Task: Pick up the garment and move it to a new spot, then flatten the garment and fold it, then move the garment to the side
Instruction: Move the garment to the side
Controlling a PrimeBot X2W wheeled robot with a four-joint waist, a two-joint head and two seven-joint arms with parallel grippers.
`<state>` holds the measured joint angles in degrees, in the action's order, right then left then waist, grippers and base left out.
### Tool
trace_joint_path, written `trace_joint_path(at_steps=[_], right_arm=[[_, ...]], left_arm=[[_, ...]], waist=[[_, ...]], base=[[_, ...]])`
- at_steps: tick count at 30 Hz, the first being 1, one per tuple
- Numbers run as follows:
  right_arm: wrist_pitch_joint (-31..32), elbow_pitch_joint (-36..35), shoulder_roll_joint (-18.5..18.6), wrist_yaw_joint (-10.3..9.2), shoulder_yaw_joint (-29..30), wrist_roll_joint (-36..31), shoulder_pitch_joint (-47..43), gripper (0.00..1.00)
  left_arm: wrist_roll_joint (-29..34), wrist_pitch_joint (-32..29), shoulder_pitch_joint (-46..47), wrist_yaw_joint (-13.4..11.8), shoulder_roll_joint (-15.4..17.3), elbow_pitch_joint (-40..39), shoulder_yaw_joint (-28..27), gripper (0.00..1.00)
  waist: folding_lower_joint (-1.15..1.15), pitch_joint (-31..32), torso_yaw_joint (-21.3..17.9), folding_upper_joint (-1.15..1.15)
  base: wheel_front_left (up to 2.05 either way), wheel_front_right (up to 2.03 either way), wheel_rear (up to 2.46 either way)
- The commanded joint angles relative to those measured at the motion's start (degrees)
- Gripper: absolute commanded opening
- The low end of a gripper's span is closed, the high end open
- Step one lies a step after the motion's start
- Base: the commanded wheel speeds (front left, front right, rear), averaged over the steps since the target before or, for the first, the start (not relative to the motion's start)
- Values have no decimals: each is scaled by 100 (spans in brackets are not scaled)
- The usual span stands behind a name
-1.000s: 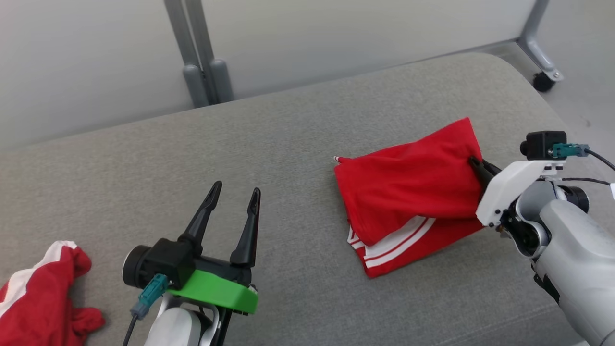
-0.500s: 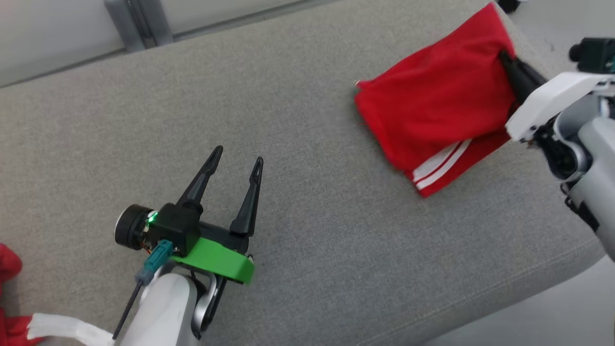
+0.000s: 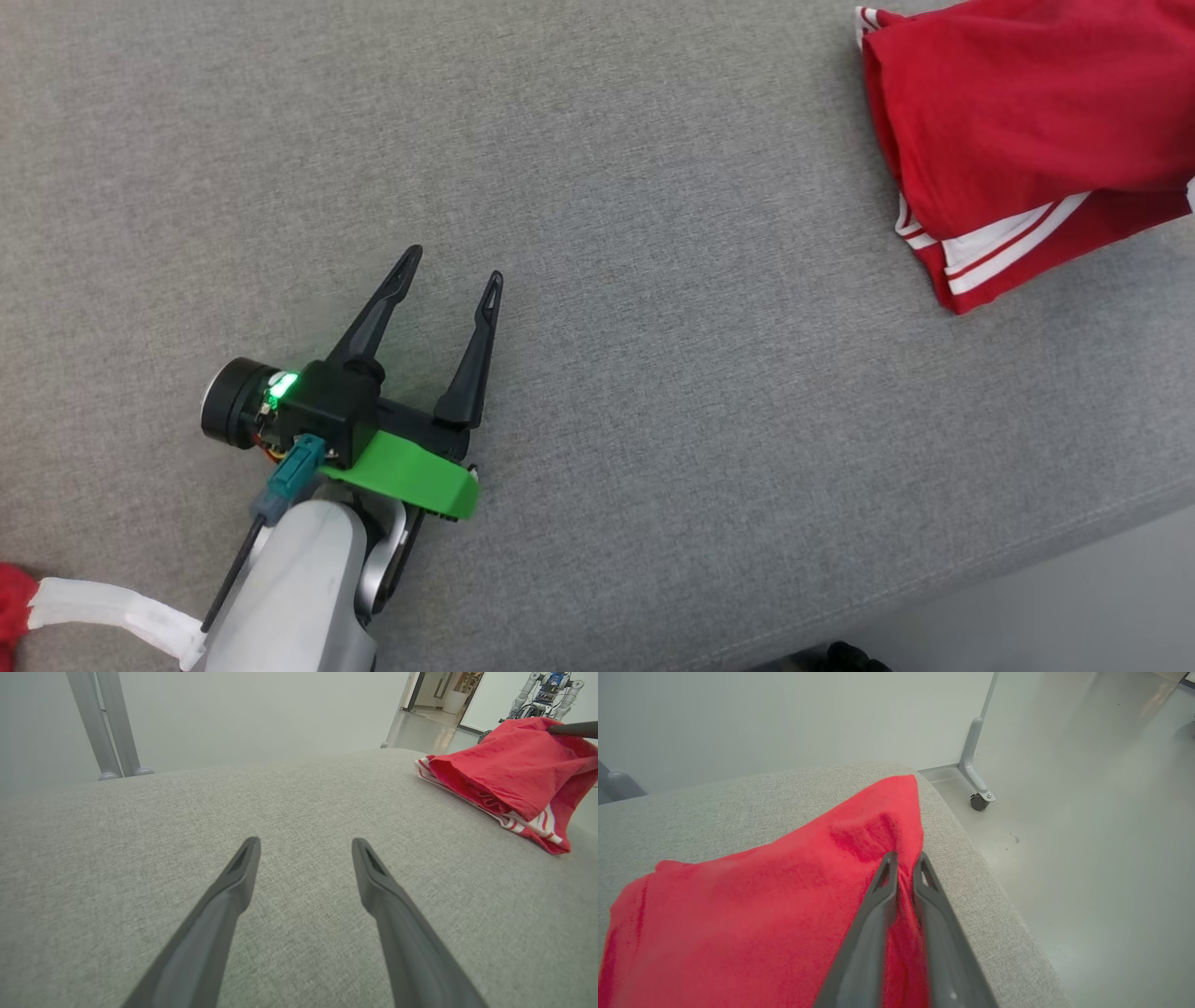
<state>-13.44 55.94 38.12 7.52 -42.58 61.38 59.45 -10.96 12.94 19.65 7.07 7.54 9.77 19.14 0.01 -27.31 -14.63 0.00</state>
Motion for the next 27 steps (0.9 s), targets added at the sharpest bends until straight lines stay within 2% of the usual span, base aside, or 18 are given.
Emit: trace_joint_path(at_steps=[1, 2, 6, 9, 16, 18, 27], right_arm=[[-80, 177, -22, -6, 19, -31, 96, 78], [-116, 313, -48, -6, 30, -76, 119, 100], [-177, 648, -112, -6, 8, -299, 148, 100], [-184, 565, -40, -6, 111, -597, 202, 100], [-175, -512, -30, -6, 939, -1469, -453, 100], [-175, -772, -178, -6, 1281, -1439, -799, 100], [-173, -2138, -641, -7, 1960, -1932, -2306, 100]], left_arm=[[-1, -1, 111, -17, 43, -13, -8, 100], [-11, 4, 110, -26, 45, -3, -5, 100], [-66, 48, 39, -46, 24, 33, -2, 100], [-131, 95, -66, -59, -5, 72, -12, 100], [-402, 208, -446, -145, -94, 194, -255, 100], [-537, 225, -596, -173, -126, 200, -397, 100], [-645, 224, -1304, -411, -34, -32, -972, 100]], waist=[[-1, -87, 114, 0], [-1, -59, 121, 0], [-1, 142, 152, 0], [-1, 374, 180, 0], [-1, 1291, 361, 0], [-1, 1590, 429, 0], [-1, 2627, 792, 0]], base=[[0, 0, 0], [0, 0, 0], [0, 0, 0], [0, 0, 0], [0, 0, 0], [0, 0, 0], [0, 0, 0]])
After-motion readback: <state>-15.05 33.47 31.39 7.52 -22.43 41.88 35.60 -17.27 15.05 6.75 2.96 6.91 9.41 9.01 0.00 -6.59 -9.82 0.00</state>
